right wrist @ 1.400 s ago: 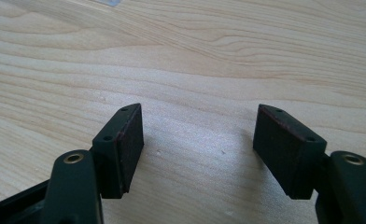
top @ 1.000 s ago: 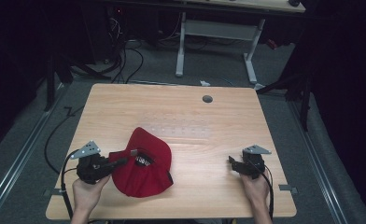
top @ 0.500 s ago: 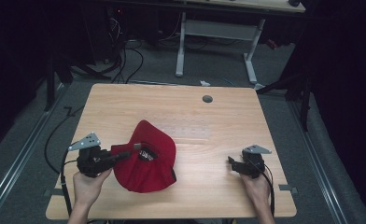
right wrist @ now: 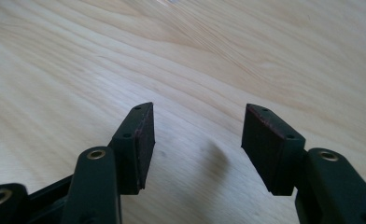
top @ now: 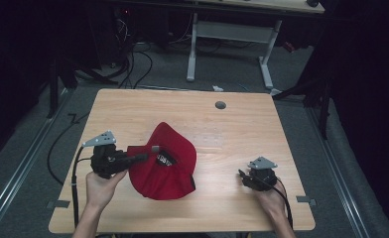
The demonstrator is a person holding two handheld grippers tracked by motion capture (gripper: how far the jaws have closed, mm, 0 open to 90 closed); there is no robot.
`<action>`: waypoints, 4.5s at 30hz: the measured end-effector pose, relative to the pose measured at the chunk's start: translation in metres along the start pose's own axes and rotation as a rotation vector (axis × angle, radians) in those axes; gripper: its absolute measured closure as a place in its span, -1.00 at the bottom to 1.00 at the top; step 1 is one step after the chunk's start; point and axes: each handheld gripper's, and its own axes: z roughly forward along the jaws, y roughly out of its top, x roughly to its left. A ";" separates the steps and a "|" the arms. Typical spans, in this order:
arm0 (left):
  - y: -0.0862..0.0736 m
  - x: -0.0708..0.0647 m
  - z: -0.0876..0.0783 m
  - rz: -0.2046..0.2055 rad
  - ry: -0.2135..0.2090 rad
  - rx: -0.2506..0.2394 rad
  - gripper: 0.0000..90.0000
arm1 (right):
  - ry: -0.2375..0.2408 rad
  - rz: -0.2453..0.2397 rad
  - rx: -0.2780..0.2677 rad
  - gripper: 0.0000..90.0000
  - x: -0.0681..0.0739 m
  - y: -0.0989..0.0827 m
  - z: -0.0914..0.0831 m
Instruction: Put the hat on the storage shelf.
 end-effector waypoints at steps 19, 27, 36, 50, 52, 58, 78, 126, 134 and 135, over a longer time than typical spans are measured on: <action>0.017 -0.016 0.025 -0.030 -0.045 0.059 0.86 | -0.028 -0.279 -0.261 -0.24 0.069 0.036 -0.022; 0.014 -0.021 0.034 -0.037 -0.048 0.092 0.86 | -0.015 -0.332 -0.324 -0.25 0.084 0.050 -0.025; 0.008 -0.022 0.042 -0.038 -0.053 0.120 0.86 | -0.016 -0.376 -0.345 -0.26 0.094 0.059 -0.023; 0.005 -0.024 0.049 -0.068 -0.071 0.136 0.86 | -0.025 -0.440 -0.390 -0.22 0.113 0.066 -0.015; 0.005 -0.024 0.049 -0.073 -0.073 0.136 0.86 | -0.030 -0.447 -0.411 -0.08 0.115 0.066 -0.015; 0.006 -0.022 0.050 -0.080 -0.061 0.127 0.84 | -0.041 -0.454 -0.437 0.28 0.116 0.065 -0.016; 0.014 -0.011 0.044 -0.086 -0.038 0.031 0.59 | 0.096 -0.608 -0.413 0.85 0.132 0.069 -0.035; -0.048 0.083 0.014 0.154 0.337 -0.174 -0.29 | 0.268 -0.341 -0.399 0.86 0.067 0.086 -0.052; -0.063 0.102 0.026 0.228 0.435 -0.149 -0.28 | 0.265 -0.270 -0.424 0.86 0.049 0.089 -0.055; -0.064 0.104 0.029 0.232 0.449 -0.140 -0.28 | 0.264 -0.261 -0.424 0.86 0.046 0.089 -0.055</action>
